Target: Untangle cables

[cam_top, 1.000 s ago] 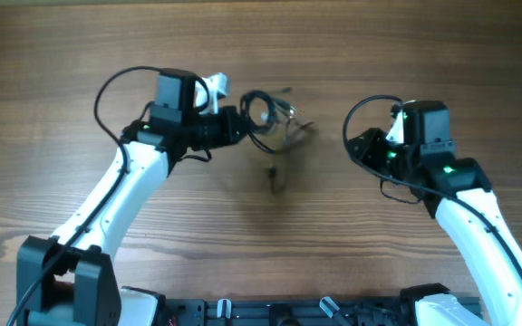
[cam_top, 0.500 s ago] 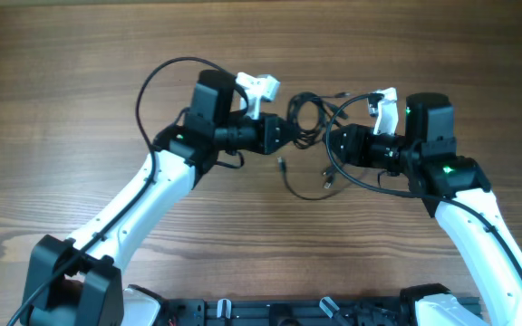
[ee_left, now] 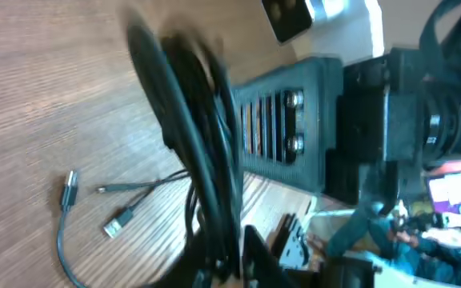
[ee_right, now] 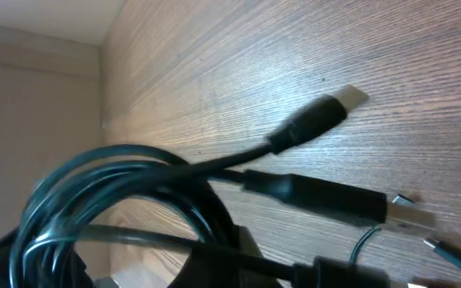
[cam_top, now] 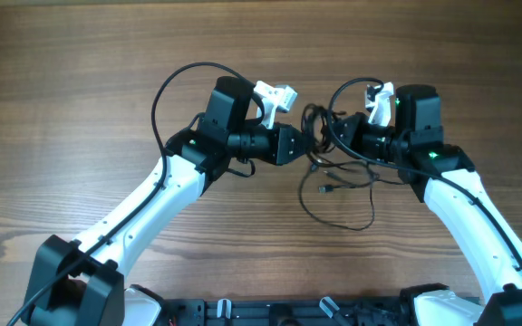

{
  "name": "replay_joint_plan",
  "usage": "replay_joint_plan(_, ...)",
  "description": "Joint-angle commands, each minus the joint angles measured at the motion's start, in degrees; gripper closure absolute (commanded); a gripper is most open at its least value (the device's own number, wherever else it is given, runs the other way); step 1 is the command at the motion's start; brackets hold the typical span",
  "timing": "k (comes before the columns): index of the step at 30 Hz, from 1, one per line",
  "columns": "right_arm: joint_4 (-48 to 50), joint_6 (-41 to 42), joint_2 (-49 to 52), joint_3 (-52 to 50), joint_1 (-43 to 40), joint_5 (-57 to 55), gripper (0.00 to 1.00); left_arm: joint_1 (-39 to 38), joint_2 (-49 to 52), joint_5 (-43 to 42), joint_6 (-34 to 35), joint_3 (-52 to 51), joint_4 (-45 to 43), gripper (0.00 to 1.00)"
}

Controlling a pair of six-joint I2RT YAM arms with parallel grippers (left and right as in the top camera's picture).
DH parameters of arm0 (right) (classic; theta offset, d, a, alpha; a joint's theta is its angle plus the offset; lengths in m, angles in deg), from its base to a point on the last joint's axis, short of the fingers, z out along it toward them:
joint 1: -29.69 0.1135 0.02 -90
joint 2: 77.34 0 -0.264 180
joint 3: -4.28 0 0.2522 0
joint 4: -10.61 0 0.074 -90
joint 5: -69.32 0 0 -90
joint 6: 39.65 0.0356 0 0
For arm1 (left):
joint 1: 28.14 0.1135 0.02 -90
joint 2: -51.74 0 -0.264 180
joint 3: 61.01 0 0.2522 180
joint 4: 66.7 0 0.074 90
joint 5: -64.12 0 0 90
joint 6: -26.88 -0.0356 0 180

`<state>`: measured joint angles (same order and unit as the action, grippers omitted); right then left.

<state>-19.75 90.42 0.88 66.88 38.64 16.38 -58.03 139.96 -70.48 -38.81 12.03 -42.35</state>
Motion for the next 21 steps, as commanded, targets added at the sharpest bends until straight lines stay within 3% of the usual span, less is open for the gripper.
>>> replay_joint_plan(1,-1.31,-0.2,0.66,0.26,-0.13,-0.11,0.96,0.2,-1.22,2.43,-1.62,0.68,0.44,0.72)
replay_joint_plan(5,-3.61,-7.58,0.63,0.26,-0.11,-1.14,0.96,2.93,-1.22,8.5,-1.55,0.68,2.32,0.54)
replay_joint_plan(10,-1.92,-10.64,0.63,0.26,-0.11,2.93,0.96,3.28,-1.22,11.89,-1.55,0.68,0.7,0.41)
replay_joint_plan(12,-1.7,-12.07,0.63,0.26,-0.11,5.31,0.96,3.28,-1.22,13.11,-1.53,0.68,-0.79,0.41)
replay_joint_plan(13,-1.95,-12.07,0.63,0.26,-0.11,5.27,0.96,3.28,-1.22,13.18,-1.51,0.68,-1.92,0.44)
replay_joint_plan(16,-2.32,-13.77,0.63,0.26,-0.11,6.51,0.96,3.26,-1.22,13.18,-1.33,0.68,-2.54,0.66)
replay_joint_plan(17,-2.71,-14.43,0.63,0.26,-0.11,6.64,0.96,3.28,-1.22,13.18,-1.33,0.68,-2.25,0.76)
replay_joint_plan(18,-4.11,-15.91,0.63,0.26,-0.11,6.58,0.96,3.28,-1.22,13.18,-1.33,0.68,-1.81,0.92)
replay_joint_plan(21,-5.33,-20.65,0.63,0.26,-0.13,8.09,0.96,3.28,-1.22,13.22,-1.38,0.68,0.57,0.96)
